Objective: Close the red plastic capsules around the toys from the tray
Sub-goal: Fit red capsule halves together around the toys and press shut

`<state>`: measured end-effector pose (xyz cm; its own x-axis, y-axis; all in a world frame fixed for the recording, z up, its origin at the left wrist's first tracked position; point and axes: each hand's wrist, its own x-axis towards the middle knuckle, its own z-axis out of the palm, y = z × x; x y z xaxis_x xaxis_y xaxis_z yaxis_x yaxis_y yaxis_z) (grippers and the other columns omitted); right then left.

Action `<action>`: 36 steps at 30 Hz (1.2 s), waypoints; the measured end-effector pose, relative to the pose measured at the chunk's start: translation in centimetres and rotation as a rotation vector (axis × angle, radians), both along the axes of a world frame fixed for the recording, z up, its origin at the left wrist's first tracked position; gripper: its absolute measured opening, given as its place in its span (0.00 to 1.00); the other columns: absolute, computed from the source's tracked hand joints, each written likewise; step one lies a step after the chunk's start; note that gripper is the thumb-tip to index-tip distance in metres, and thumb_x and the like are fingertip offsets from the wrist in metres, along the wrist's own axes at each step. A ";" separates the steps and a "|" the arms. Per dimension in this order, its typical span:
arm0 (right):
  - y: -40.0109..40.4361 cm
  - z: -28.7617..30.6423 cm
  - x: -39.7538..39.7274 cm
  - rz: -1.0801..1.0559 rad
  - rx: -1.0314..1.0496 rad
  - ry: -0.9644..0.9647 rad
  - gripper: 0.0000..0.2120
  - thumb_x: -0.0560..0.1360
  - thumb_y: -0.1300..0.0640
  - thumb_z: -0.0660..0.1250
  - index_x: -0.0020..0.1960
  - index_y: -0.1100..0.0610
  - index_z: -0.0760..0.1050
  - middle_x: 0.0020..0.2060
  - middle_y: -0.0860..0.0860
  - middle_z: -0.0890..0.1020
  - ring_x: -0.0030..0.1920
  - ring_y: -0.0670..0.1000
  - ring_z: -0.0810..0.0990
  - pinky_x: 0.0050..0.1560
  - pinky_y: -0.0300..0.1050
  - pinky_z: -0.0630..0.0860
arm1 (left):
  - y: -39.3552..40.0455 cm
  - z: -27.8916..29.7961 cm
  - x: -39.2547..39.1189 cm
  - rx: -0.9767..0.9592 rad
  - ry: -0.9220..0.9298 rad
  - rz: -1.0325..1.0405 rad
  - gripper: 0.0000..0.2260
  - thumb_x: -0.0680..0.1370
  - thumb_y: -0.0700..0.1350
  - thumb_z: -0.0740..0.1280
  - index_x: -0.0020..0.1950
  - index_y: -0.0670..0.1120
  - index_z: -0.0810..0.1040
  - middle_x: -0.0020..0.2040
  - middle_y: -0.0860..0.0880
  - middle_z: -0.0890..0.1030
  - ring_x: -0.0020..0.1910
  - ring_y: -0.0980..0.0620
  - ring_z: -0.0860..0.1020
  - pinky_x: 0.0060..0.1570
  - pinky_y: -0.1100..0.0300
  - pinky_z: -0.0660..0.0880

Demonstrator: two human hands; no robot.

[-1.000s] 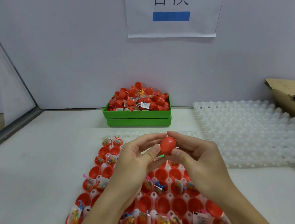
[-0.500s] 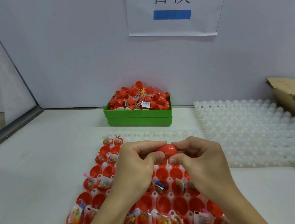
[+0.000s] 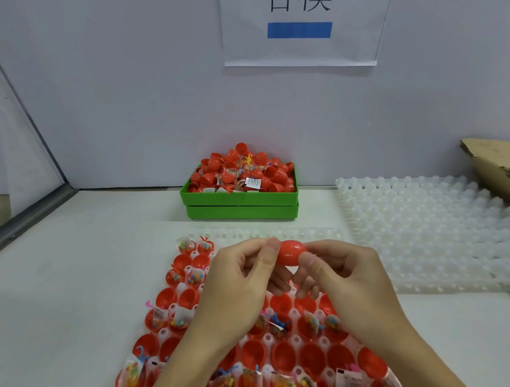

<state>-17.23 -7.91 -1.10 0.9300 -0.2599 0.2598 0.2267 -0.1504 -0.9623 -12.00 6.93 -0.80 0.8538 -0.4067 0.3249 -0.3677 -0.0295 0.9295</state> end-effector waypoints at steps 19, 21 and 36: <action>0.4 0.1 -0.2 -0.045 0.018 -0.135 0.16 0.70 0.72 0.73 0.49 0.52 0.82 0.44 0.48 0.86 0.46 0.48 0.86 0.45 0.42 0.82 | 0.2 0.1 -0.1 -0.120 0.105 -0.038 0.13 0.75 0.44 0.71 0.59 0.46 0.80 0.50 0.50 0.85 0.49 0.49 0.84 0.43 0.54 0.83; 0.6 -0.1 -0.3 -0.065 -0.037 -0.163 0.18 0.67 0.72 0.75 0.48 0.51 0.81 0.44 0.47 0.86 0.49 0.47 0.85 0.44 0.40 0.81 | 0.2 0.0 0.0 -0.127 0.146 -0.050 0.15 0.73 0.48 0.71 0.58 0.44 0.80 0.49 0.47 0.85 0.46 0.47 0.85 0.42 0.51 0.83; 0.6 -0.1 -0.2 0.088 0.081 -0.104 0.12 0.73 0.59 0.72 0.55 0.51 0.82 0.48 0.47 0.87 0.51 0.48 0.86 0.49 0.39 0.81 | -0.1 -0.2 -0.2 -0.050 -0.148 0.200 0.14 0.72 0.44 0.75 0.57 0.52 0.83 0.46 0.55 0.84 0.48 0.57 0.83 0.40 0.65 0.80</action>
<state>-17.44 -7.29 -1.24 0.9192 -0.2030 0.3373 0.3347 -0.0482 -0.9411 -12.20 6.80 -0.96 0.8573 -0.2147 0.4679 -0.4914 -0.0704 0.8681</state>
